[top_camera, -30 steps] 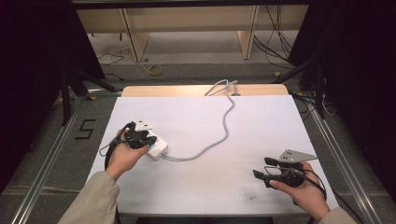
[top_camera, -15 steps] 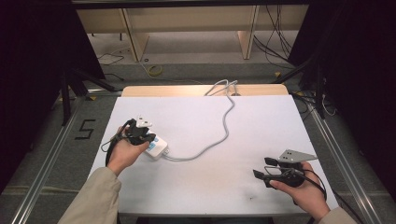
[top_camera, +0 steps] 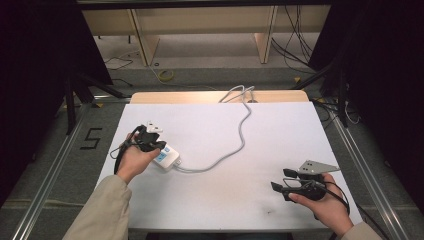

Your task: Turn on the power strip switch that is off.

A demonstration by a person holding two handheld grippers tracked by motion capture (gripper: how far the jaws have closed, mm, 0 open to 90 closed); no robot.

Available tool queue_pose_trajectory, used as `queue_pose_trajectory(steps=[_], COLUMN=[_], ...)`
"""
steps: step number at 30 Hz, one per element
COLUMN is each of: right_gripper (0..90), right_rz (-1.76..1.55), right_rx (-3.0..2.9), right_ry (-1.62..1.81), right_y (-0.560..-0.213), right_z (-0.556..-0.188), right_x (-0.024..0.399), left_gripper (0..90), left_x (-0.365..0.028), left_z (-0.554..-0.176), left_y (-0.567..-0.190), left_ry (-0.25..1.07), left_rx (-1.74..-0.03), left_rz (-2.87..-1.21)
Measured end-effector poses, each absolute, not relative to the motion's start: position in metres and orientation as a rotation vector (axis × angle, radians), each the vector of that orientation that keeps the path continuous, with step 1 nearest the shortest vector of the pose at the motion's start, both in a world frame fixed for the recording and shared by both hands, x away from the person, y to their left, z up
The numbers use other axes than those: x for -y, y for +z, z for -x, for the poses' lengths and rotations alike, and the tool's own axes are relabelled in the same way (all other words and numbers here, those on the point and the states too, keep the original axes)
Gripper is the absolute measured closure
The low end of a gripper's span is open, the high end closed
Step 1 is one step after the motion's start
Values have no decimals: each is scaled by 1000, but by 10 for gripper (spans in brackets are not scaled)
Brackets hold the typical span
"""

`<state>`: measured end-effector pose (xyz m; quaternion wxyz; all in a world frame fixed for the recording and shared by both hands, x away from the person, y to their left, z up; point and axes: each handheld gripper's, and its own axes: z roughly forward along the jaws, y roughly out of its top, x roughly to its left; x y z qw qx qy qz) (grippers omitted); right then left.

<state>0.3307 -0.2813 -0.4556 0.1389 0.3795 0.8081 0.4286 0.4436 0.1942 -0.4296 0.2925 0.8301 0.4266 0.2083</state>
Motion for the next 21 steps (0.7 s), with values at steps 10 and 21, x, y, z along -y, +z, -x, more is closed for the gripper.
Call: queue_pose_trajectory(steps=[10,21], right_gripper=[304,304], right_rz=[-1097,-1098], right_rx=[-2336,-2337], right_ry=[1239,1237], right_y=[-456,-456], right_z=[-331,-331], right_x=[281,281], left_gripper=[899,899], left_x=[-194,-193], left_z=[-450,-454], left_y=[-434,-437], left_ry=[555,551], left_rx=[-1153,-1161], left_rz=[-2219,-2236])
